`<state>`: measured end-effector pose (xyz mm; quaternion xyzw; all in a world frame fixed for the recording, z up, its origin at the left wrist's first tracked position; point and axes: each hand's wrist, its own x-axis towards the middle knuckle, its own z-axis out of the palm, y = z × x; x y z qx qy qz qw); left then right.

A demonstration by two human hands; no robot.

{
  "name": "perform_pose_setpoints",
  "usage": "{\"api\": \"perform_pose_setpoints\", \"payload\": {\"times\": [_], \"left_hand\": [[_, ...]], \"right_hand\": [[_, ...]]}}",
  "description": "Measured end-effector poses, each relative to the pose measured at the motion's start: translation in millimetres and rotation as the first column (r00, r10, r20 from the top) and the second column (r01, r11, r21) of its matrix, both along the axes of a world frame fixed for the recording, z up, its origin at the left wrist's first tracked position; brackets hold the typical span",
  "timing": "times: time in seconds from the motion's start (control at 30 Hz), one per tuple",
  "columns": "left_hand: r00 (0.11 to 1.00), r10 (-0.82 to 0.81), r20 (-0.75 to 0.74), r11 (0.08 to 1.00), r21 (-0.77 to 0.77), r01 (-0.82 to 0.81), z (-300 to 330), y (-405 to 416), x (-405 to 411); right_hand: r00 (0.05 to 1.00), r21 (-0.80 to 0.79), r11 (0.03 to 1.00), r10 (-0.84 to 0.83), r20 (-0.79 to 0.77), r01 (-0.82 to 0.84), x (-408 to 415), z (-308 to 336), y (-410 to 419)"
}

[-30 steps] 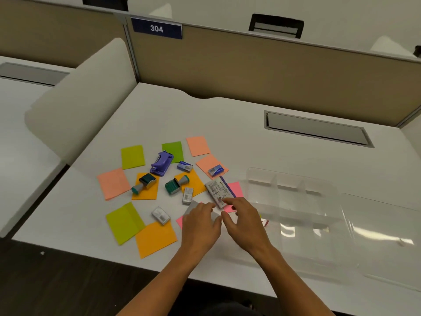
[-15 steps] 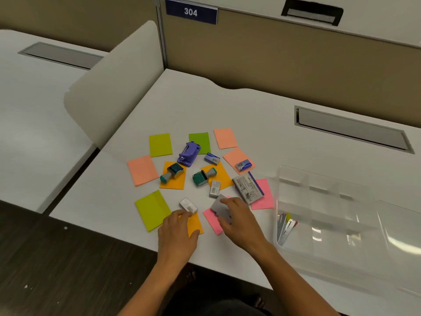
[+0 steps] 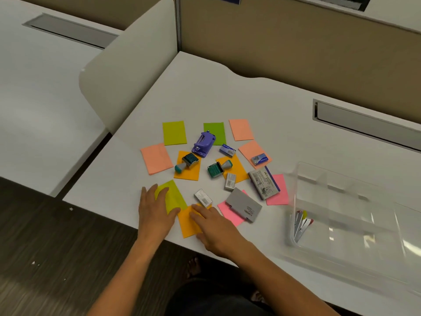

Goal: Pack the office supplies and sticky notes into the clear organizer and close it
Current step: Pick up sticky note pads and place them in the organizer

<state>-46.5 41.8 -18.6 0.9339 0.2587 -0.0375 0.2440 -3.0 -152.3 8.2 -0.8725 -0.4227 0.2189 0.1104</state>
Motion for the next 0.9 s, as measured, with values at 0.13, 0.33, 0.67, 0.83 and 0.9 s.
{"api": "perform_pose_setpoints", "payload": {"times": [0.13,0.33,0.67,0.83,0.9], "left_hand": [[0.999,-0.002,-0.036,0.998,-0.058,0.000,-3,7,4],[0.995,-0.059,-0.083,0.993,0.095,0.067,1,11,5],[0.976,-0.106,-0.191,0.988,0.095,0.126,18,25,19],[1.000,0.021,-0.021,0.990,-0.138,-0.024,17,20,19],[0.998,0.060,0.019,0.987,-0.153,-0.057,15,20,17]], "right_hand": [[1.000,-0.037,0.999,0.012,0.028,-0.010,5,-1,8],[1.000,-0.099,0.995,-0.009,0.018,0.010,12,1,17],[0.996,-0.093,0.992,-0.089,0.027,0.091,16,4,20],[0.993,-0.088,0.990,-0.111,0.038,0.114,13,4,18],[0.992,-0.090,0.990,-0.106,0.067,0.112,13,5,18]]}}
